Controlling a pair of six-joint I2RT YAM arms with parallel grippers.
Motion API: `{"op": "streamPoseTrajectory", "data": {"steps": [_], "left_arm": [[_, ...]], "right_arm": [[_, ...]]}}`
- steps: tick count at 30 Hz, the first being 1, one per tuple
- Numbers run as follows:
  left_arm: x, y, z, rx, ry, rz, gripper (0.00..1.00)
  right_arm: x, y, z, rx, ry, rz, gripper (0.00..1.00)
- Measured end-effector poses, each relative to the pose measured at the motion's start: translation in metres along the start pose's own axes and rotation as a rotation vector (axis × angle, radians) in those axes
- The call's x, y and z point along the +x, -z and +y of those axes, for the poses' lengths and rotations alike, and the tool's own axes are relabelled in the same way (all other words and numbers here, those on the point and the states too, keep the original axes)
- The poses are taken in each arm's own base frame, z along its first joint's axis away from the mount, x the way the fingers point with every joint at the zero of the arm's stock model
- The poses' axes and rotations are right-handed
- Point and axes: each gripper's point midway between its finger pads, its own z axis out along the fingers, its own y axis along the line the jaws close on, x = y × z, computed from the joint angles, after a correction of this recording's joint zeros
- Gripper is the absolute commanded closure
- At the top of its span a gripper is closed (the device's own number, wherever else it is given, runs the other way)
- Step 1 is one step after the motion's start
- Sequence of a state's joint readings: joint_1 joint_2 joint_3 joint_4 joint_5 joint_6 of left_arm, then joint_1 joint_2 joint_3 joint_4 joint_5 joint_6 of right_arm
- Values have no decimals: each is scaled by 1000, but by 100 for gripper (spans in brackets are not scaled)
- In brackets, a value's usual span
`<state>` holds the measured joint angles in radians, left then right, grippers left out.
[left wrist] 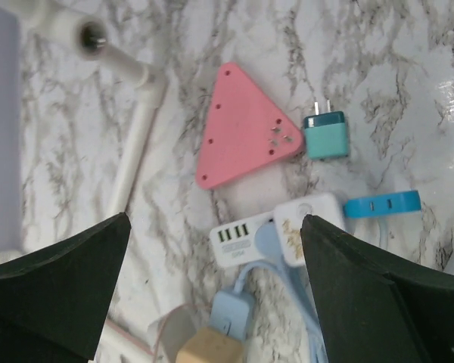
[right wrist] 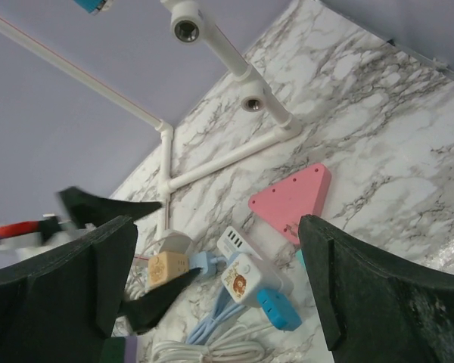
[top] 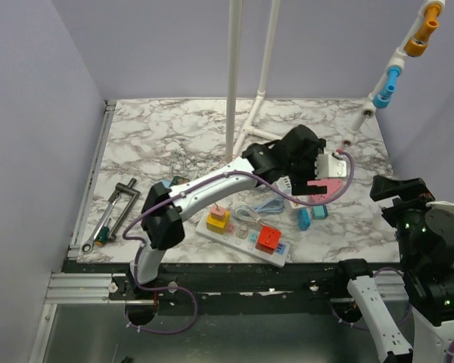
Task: Pull the plug off the socket
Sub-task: Place the plug at the corner of the board, then remove the plug from the socket.
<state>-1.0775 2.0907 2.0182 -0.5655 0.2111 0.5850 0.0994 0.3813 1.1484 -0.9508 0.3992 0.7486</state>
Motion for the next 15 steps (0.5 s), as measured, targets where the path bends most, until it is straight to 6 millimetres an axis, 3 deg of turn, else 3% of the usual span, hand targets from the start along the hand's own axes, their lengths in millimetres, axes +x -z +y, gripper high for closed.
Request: {"op": "streamPoseTrajectory", "data": {"steps": [3,6,11,15], "left_arm": [[-14,57,27,-83,46,-41,2],[-21,106,41,-148,89,-78,1],[-13,164,40,-203,149,-99,1],[10,196,19,-217,155,-88,2]], "right_arm": [[6,-9,0,22,8,27,2],[20,-21,-4,48,25,65,1],[72,-50,-19,118,116,240,0],[107,-68,-12,102,164,401,0]]}}
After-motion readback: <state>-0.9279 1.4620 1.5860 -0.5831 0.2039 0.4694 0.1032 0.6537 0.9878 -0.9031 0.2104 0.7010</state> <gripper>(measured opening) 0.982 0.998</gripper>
